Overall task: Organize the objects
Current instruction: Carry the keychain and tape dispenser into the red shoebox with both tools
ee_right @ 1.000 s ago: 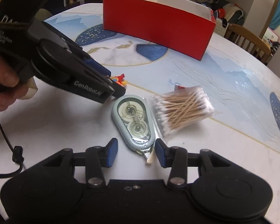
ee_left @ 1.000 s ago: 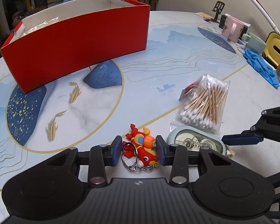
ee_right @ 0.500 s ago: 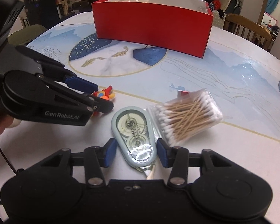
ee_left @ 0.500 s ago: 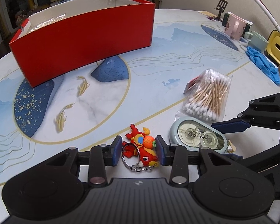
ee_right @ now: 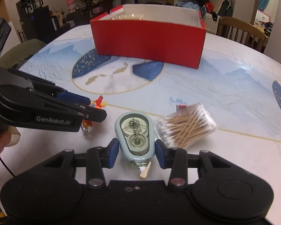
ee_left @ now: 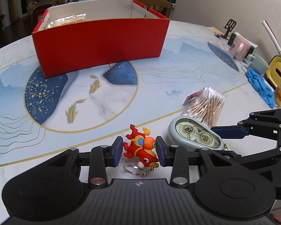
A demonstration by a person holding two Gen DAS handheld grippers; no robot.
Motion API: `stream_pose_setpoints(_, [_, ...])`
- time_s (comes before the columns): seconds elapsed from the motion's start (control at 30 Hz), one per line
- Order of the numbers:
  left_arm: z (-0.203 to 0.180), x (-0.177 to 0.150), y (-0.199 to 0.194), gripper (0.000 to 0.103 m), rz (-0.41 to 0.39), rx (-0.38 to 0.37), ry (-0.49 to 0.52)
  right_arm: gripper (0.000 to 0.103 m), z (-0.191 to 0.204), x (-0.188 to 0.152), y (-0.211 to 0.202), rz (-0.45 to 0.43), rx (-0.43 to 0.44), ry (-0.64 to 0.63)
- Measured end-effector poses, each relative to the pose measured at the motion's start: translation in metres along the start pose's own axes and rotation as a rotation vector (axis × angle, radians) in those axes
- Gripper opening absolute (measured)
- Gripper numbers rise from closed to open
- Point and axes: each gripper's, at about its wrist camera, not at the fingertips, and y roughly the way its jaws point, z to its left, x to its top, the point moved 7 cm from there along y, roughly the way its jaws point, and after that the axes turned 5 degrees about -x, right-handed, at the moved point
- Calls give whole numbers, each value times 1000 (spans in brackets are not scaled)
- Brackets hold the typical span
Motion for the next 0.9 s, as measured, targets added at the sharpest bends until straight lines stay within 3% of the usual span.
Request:
stream_pose_setpoints(0.4, [4,27,-36,36,-44,-43,-55,41,-4,43,-34,-68,11,-3])
stream_pose_setpoints(0.9, [19,131,-78,36,-175,4,12,41,-30,151,-59,-176,6,-25])
